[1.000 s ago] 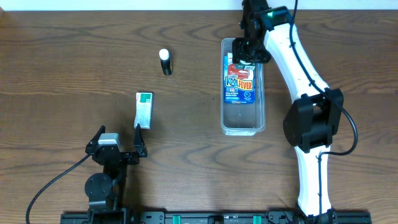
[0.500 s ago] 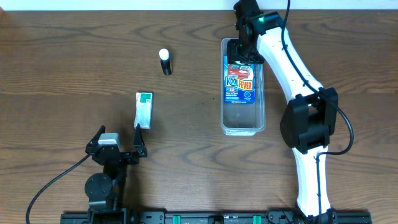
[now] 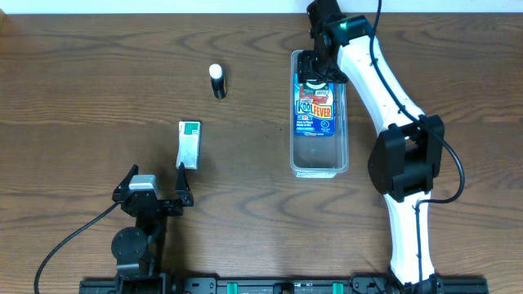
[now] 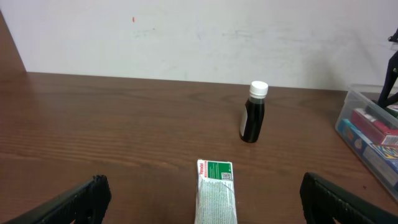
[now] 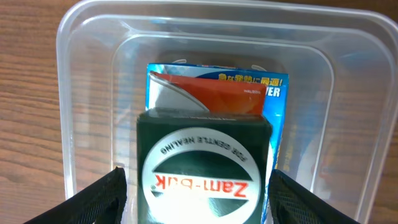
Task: Pack container
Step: 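Carry the Zam-Buk tin into the container and release it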
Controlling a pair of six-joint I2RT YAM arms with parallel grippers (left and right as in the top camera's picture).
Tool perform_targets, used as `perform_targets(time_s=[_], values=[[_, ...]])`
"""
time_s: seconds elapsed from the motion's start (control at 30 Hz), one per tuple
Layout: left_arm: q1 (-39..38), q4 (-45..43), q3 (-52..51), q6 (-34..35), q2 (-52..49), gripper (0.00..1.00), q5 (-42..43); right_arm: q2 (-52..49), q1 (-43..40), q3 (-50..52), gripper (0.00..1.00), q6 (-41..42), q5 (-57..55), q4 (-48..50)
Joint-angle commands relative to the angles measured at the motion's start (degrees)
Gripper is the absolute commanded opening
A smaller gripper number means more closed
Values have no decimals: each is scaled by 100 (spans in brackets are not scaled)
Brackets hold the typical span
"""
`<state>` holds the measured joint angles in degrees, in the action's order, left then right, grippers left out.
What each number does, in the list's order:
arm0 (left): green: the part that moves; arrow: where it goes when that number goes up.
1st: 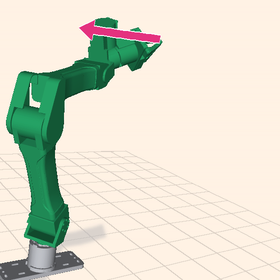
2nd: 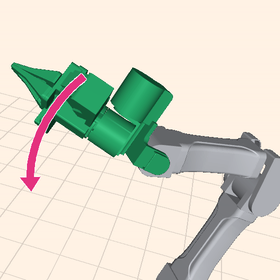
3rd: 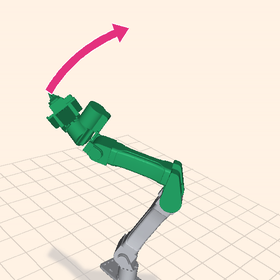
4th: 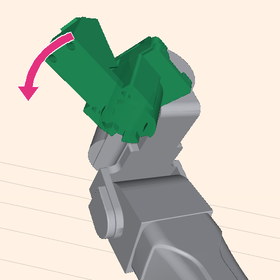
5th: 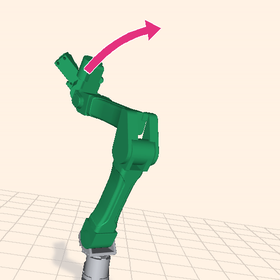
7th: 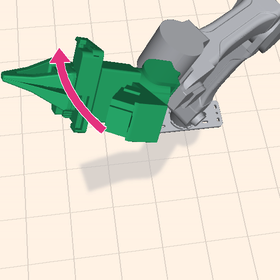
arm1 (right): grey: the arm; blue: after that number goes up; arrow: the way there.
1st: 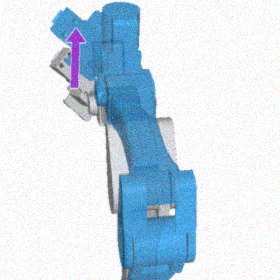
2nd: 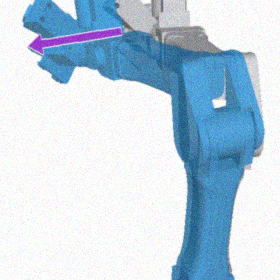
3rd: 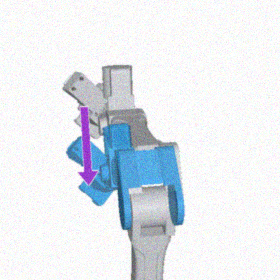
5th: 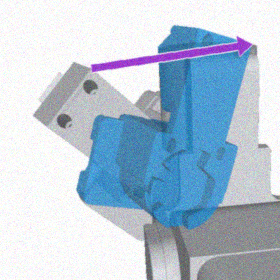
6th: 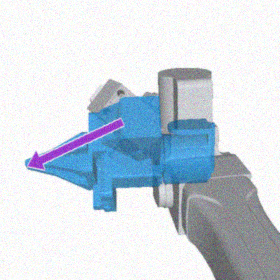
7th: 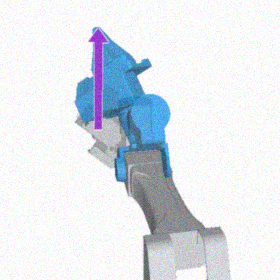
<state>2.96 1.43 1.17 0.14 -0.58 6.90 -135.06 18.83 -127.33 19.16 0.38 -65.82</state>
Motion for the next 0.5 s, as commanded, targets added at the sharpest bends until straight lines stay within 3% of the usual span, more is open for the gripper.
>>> perform_targets(time_s=[0.0, 0.47], values=[[35, 199, -94, -33, 35, 98, 61, 66, 42, 37, 71, 96, -59, 50], [35, 199, -94, -33, 35, 98, 61, 935, -114, -61, 71, -57, 153, 87]])
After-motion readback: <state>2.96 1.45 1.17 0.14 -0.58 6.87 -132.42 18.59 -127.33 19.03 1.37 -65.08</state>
